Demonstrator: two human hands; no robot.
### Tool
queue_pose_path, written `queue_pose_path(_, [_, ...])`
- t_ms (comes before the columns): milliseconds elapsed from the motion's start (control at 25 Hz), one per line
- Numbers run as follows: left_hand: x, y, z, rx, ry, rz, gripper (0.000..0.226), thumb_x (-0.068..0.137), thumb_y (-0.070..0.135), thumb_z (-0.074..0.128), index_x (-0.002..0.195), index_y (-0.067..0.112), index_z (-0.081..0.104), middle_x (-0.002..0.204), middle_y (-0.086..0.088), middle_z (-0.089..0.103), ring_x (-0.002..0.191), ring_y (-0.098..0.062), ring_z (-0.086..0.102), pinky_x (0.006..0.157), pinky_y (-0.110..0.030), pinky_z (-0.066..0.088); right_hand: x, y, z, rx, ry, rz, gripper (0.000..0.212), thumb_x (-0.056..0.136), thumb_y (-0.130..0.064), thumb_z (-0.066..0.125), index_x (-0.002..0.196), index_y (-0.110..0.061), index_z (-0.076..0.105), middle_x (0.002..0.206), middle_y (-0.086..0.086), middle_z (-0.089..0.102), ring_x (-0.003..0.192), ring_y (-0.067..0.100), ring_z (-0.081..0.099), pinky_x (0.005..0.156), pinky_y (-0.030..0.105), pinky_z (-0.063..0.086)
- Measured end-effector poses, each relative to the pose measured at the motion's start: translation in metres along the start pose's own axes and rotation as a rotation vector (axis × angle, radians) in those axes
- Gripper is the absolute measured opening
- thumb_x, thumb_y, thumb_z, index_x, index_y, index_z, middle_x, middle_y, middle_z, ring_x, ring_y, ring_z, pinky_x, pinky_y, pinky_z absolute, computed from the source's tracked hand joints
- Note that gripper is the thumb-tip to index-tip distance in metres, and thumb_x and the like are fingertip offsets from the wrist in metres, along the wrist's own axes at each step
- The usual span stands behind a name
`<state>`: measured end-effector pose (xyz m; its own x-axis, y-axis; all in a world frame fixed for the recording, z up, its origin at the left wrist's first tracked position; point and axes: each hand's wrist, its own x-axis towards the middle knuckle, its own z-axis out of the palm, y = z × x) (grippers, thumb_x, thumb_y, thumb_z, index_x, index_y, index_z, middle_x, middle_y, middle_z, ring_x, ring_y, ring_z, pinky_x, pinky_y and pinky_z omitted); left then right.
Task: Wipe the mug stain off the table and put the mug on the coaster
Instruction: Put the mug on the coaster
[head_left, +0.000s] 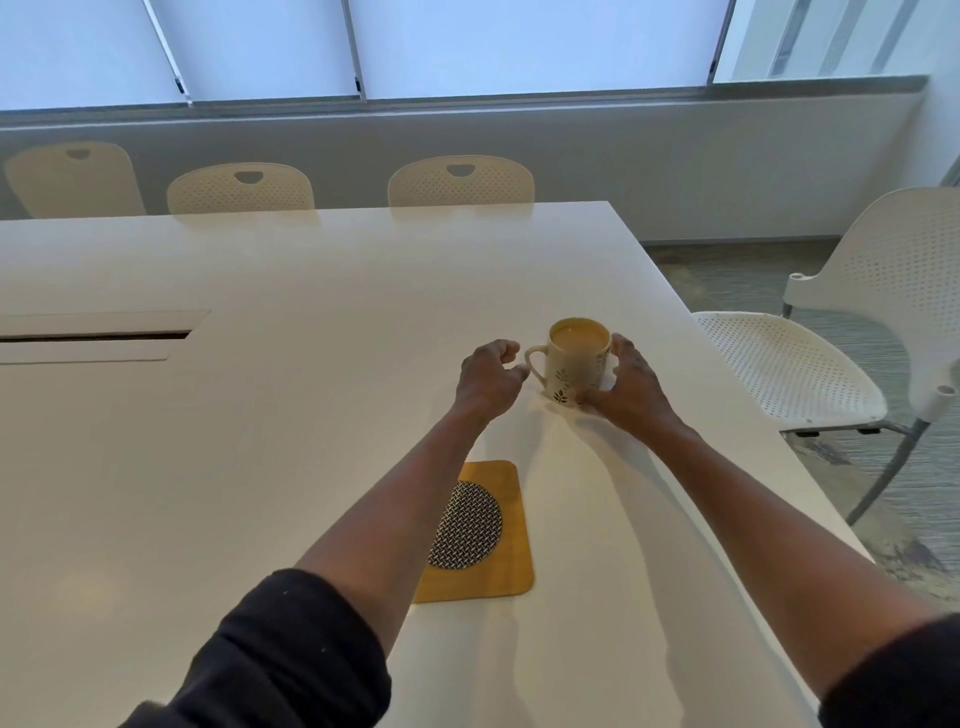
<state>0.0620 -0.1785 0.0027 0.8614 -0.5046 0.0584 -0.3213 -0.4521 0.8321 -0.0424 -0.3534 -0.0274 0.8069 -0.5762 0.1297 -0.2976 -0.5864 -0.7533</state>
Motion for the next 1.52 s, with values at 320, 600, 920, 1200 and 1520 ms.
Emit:
queue_pose_path(320, [0.023, -0.014, 0.015, -0.123, -0.014, 0.021, 0.013, 0.094, 0.011, 0.064, 0.103, 0.011, 0.072, 0.089, -0.004, 0.075, 0.081, -0.015, 0.074, 0.083, -0.041, 0.061, 0.016, 0.003, 0.005, 0.123, -0.035, -0.034, 0.082, 0.066, -0.035, 0.089, 0.132, -0.023, 0.042, 0.108, -0.005, 0.063, 0.096, 0.014, 0.062, 0.063, 0.017, 0.043])
queue_pose_path(600, [0.023, -0.015, 0.018, -0.129, 0.007, 0.060, 0.012, 0.095, 0.008, 0.063, 0.099, 0.008, 0.074, 0.084, -0.006, 0.075, 0.078, -0.015, 0.074, 0.081, -0.039, 0.062, 0.018, 0.002, 0.003, 0.109, -0.037, -0.036, 0.080, 0.064, -0.038, 0.089, 0.127, -0.023, 0.044, 0.105, -0.006, 0.064, 0.092, 0.014, 0.064, 0.062, 0.021, 0.047])
queue_pose_path(920, [0.012, -0.021, 0.002, -0.147, 0.009, 0.069, 0.012, 0.095, 0.005, 0.063, 0.099, 0.006, 0.074, 0.086, -0.008, 0.075, 0.079, -0.017, 0.074, 0.080, -0.035, 0.062, 0.006, -0.011, 0.009, 0.103, -0.029, -0.083, 0.080, 0.063, -0.038, 0.090, 0.126, -0.021, 0.045, 0.103, -0.009, 0.061, 0.090, 0.012, 0.063, 0.061, 0.017, 0.044])
queue_pose_path(1200, [-0.012, -0.033, -0.036, -0.112, 0.025, 0.111, 0.011, 0.094, 0.006, 0.064, 0.101, 0.005, 0.074, 0.089, -0.009, 0.076, 0.078, -0.014, 0.074, 0.076, -0.031, 0.062, -0.019, -0.039, 0.027, 0.104, -0.030, -0.130, 0.082, 0.064, -0.036, 0.090, 0.130, -0.019, 0.044, 0.105, -0.010, 0.057, 0.085, 0.002, 0.057, 0.060, 0.014, 0.041])
queue_pose_path(1520, [-0.062, -0.048, -0.080, -0.116, 0.048, 0.143, 0.011, 0.094, 0.008, 0.066, 0.100, 0.006, 0.075, 0.087, -0.006, 0.076, 0.076, -0.011, 0.075, 0.076, -0.028, 0.062, -0.067, -0.075, 0.044, 0.109, -0.024, -0.212, 0.084, 0.063, -0.039, 0.090, 0.130, -0.016, 0.045, 0.107, -0.010, 0.056, 0.093, 0.011, 0.058, 0.063, 0.016, 0.045])
